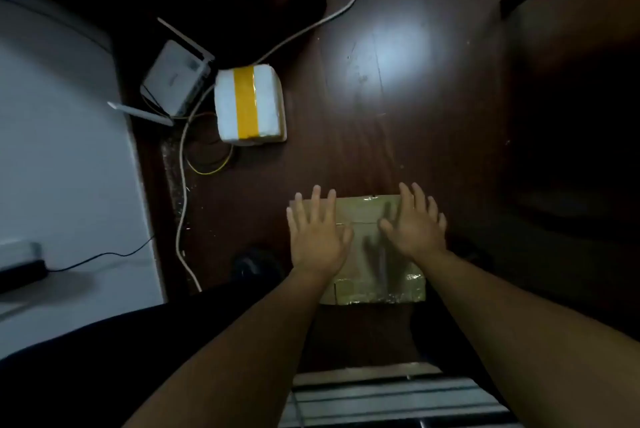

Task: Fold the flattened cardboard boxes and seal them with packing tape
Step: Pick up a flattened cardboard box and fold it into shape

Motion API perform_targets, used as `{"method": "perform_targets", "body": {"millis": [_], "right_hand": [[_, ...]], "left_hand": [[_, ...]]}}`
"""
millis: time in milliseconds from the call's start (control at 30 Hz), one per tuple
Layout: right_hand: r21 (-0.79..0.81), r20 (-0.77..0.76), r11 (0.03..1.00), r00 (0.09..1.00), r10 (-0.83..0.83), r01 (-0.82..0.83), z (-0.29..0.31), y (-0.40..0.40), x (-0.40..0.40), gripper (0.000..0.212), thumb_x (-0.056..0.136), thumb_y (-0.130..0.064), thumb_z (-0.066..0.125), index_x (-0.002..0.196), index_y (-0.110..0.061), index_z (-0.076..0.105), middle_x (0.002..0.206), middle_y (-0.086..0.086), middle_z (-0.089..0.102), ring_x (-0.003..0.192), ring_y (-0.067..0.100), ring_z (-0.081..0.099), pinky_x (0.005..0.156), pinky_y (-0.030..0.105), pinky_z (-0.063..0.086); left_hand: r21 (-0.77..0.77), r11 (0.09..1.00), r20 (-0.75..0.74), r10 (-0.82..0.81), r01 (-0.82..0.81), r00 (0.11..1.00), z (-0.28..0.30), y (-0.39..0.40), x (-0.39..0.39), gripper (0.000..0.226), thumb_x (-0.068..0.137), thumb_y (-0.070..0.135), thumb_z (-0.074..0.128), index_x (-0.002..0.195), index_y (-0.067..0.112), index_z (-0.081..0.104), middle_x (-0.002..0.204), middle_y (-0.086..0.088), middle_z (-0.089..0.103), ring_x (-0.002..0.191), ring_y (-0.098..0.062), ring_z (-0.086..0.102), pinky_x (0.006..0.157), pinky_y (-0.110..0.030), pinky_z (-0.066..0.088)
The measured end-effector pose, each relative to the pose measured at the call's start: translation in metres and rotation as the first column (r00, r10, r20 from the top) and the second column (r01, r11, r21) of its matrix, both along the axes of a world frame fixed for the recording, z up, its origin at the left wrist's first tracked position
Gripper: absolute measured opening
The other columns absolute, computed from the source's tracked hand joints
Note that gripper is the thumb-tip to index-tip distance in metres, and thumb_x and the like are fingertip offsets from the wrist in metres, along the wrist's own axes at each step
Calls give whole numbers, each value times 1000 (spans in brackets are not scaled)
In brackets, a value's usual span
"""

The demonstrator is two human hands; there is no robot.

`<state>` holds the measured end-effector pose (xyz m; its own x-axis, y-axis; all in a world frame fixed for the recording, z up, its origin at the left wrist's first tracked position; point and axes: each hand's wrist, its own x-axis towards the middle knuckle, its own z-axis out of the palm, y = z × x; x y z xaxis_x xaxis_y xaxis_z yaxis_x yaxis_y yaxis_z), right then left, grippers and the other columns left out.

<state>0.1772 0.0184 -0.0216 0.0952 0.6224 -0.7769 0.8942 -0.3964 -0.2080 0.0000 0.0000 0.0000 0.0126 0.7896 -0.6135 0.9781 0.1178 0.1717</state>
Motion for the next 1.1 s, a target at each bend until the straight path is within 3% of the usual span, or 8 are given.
{"method": "perform_targets", "body": {"millis": [167,300,400,500,600,833,967,1100], "right_hand": [[-107,40,977,983,-181,184,-51,-15,2,91,90,-48,60,156,-31,-1,164,6,-4,146,42,13,114,61,21],[-117,69,850,858,-508,513,-81,-12,5,103,86,-43,68,155,-32,-8,159,14,15,136,43,33,108,60,32],[-128,41,755,764,-644,643,-96,-8,5,104,85,-35,70,155,-30,-6,153,17,30,132,42,40,107,60,36],[-131,22,682,690,-724,720,-99,-2,6,93,81,-31,74,150,-25,12,145,17,40,126,42,47,102,59,42],[-104,-23,636,638,-770,764,-81,1,6,63,79,-31,72,125,-22,30,126,14,52,111,37,56,94,57,49],[7,-202,699,685,-700,715,35,6,8,20,84,-28,70,95,-22,54,104,3,63,102,29,62,94,52,50],[138,-281,836,830,-481,531,132,17,10,21,87,-27,65,98,-14,53,110,7,58,105,32,56,97,51,45],[295,-260,930,955,-142,219,242,37,18,26,88,-25,61,108,-11,52,113,8,53,110,31,49,96,42,37]], "left_hand": [[-129,992,-53,-4,-2,999,-58,-7,-10,74,96,57,38,156,31,3,164,-3,-12,147,-40,-14,119,-54,-4],[-173,982,-66,-93,81,993,-89,8,-6,87,92,65,44,156,28,-3,163,-5,-14,149,-35,-12,118,-51,-7],[-276,958,-72,-105,81,992,-100,20,-4,90,92,60,50,156,24,-1,164,-6,-11,150,-32,-5,119,-48,-1],[-315,946,-44,-89,71,995,-101,27,-3,90,92,53,57,156,23,1,164,-6,-7,150,-31,3,120,-44,10],[-290,955,-37,-81,67,996,-85,32,0,91,92,49,60,156,25,1,164,-5,-8,150,-31,-4,120,-44,6],[-207,974,44,-90,97,995,27,59,6,91,92,34,61,156,29,-2,164,-1,-7,150,-30,-6,120,-45,0],[-214,966,110,-122,143,986,112,76,5,89,92,33,61,156,28,0,164,3,4,150,-30,2,121,-45,6],[-190,974,168,-91,122,982,208,80,4,87,91,34,63,157,27,6,160,1,24,148,-30,13,120,-45,16]]}}
